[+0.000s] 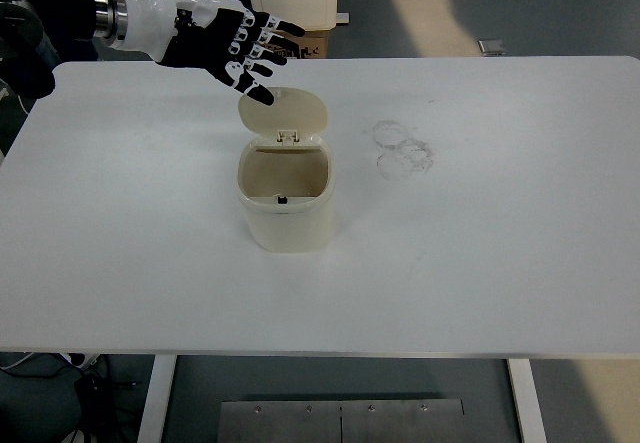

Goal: Close trash bin

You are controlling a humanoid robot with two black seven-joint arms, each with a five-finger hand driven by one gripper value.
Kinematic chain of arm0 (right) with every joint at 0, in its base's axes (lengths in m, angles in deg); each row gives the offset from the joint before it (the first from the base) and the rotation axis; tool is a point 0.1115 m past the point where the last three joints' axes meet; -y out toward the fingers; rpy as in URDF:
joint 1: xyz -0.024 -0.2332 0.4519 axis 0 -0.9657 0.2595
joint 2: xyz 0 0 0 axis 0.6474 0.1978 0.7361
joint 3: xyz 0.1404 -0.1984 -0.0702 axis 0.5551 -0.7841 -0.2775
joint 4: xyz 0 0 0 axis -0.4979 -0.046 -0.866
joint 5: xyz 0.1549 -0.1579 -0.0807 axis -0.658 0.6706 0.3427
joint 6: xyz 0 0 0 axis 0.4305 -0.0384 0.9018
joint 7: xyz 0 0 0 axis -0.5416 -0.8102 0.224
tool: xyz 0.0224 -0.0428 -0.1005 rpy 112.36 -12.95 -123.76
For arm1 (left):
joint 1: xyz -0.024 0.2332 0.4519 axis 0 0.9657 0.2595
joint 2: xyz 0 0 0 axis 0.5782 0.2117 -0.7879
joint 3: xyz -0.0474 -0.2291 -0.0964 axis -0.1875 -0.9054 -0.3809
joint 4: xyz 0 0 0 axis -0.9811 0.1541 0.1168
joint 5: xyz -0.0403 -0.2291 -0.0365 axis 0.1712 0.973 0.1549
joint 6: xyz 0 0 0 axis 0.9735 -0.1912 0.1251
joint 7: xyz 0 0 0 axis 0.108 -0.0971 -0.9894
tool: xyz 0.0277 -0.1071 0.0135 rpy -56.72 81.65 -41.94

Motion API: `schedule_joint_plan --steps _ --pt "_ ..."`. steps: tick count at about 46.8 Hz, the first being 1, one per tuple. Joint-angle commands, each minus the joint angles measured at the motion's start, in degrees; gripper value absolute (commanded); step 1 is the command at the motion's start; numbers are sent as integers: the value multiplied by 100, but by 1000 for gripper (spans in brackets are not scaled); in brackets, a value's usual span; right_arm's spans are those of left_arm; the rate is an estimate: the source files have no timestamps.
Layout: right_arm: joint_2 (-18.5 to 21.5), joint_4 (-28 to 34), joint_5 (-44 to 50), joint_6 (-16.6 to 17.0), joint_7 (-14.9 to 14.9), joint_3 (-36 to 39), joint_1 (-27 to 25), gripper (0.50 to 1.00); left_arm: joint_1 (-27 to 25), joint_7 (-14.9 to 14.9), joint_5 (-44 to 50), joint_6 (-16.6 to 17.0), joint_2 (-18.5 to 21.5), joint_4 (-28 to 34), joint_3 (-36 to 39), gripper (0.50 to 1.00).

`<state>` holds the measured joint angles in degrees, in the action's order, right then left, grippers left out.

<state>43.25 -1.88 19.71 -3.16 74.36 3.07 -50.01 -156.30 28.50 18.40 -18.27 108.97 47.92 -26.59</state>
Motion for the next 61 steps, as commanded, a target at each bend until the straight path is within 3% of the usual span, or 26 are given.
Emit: schedule_joint_plan --steps 1,7,16,23,31,61 --pt "0 0 0 0 -1 0 0 991 -42 4 -12 -38 -9 55 0 1000" --pt "0 0 0 0 -1 0 0 991 -147 56 -21 -64 8 363 9 1000" --pt "0 0 0 0 -1 0 0 991 -402 575 -21 -100 79 689 88 1000" --pt "0 0 0 0 -1 0 0 991 -604 584 -56 -126 70 732 369 1000" --pt "0 0 0 0 -1 0 0 991 -596 584 -170 -275 8 750 378 1000" --pt "0 0 0 0 -1 0 0 991 -596 584 -944 -348 17 1084 413 1000"
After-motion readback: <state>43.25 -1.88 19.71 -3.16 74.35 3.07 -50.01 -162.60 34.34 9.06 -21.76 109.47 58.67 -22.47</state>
